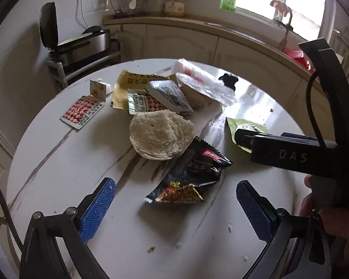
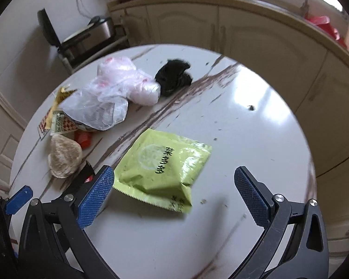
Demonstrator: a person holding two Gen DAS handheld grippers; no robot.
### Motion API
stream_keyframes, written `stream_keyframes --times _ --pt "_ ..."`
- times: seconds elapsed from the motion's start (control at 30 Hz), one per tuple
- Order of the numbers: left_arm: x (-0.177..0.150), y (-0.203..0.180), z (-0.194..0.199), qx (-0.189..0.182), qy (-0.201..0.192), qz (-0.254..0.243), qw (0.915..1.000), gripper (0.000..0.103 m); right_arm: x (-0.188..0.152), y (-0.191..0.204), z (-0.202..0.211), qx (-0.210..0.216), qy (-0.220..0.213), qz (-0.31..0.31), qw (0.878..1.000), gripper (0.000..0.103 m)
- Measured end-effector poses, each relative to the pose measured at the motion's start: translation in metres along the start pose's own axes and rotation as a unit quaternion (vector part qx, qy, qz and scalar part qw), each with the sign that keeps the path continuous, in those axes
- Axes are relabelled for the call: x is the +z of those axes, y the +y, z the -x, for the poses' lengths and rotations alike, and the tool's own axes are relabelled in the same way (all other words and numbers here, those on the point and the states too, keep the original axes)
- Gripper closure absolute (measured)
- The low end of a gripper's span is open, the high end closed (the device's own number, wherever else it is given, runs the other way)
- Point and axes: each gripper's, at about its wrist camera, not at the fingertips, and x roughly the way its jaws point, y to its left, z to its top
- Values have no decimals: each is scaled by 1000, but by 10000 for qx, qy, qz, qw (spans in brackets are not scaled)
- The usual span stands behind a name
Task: Collect trash
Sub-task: 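Grasp the green packet with the right gripper while the left grasps the black wrapper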
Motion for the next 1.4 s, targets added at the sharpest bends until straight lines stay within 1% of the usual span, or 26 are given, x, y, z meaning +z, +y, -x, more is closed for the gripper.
stream_keyframes --times 0.07,0.1,0.17,0.2,0.23,0.3,0.33,0.37,0.4,0.43,0.47,0.53,0.6,0.67,0.7,0.8,0.83,0.97,1.03,1.1,1.17,1.2,1.23,1.3,1.37,1.4 --pt "4 1 -13 73 101 -63 9999 3 2 1 -11 9 129 48 9999 2" --pt "5 1 -19 77 150 -94 9998 4 2 3 -12 -103 76 157 9998 3" --pt "9 4 -27 36 223 -86 9997 13 1 4 -12 -146 66 260 9995 5" --pt "10 4 -28 83 159 -118 9998 13 1 5 -11 -172 28 332 9993 12" --pt "11 4 -30 88 142 -140 9998 15 0 5 -10 -224 -16 404 9989 26" --pt "13 4 -34 122 74 -243 9996 21 -3 2 -6 -396 -108 556 9976 41" --pt "14 4 -35 106 51 -276 9995 31 -3 1 -5 -386 -119 561 9976 51" --pt "15 3 -34 52 13 -309 9995 45 -4 -3 -3 -363 -138 561 9977 56" --pt "16 3 -35 -11 -1 -340 9994 51 -5 -7 0 -312 -148 545 9979 65" --pt "15 3 -35 -46 -6 -362 9993 58 -5 -10 2 -276 -157 540 9980 71" --pt "15 3 -36 -74 -9 -377 9993 62 -7 -15 5 -201 -164 522 9983 73" --pt "13 7 -39 -202 -16 -363 9991 70 -9 -23 8 -119 -175 484 9986 83" --pt "13 13 -40 -340 -8 -280 9990 72 -12 -29 11 -58 -190 408 9990 85" --pt "12 16 -37 -485 9 -201 9986 79 -16 -36 14 45 -217 286 9993 86" --pt "11 18 -35 -566 29 -166 9983 80 -20 -42 18 103 -237 215 9994 87" --pt "8 17 -26 -645 27 -150 9978 85 -26 -53 22 335 -244 7 9991 88" --pt "8 18 -26 -673 38 -145 9976 88 -27 -57 23 372 -248 -53 9990 88" --pt "6 16 -20 -770 53 -132 9969 89 -36 -72 32 524 -275 -237 9980 88" --pt "5 17 -18 -784 62 -124 9968 89 -39 -74 34 527 -302 -256 9978 88" --pt "5 16 -18 -730 62 -166 9972 88 -43 -77 36 561 -283 -272 9977 88" --pt "7 15 -21 -636 88 -208 9977 84 -45 -78 36 590 -260 -271 9976 88" --pt "8 13 -22 -589 99 -258 9979 84 -46 -79 36 622 -228 -277 9974 87" --pt "9 9 -24 -568 98 -289 9979 84 -47 -79 37 643 -239 -300 9972 84" --pt "11 7 -26 -573 92 -321 9978 84 -45 -77 35 604 -234 -301 9974 84" --pt "13 4 -27 -626 84 -322 9975 88 -44 -72 33 483 -243 -181 9984 87" --pt "13 3 -26 -683 70 -308 9972 88 -43 -67 32 401 -257 -91 9988 88"
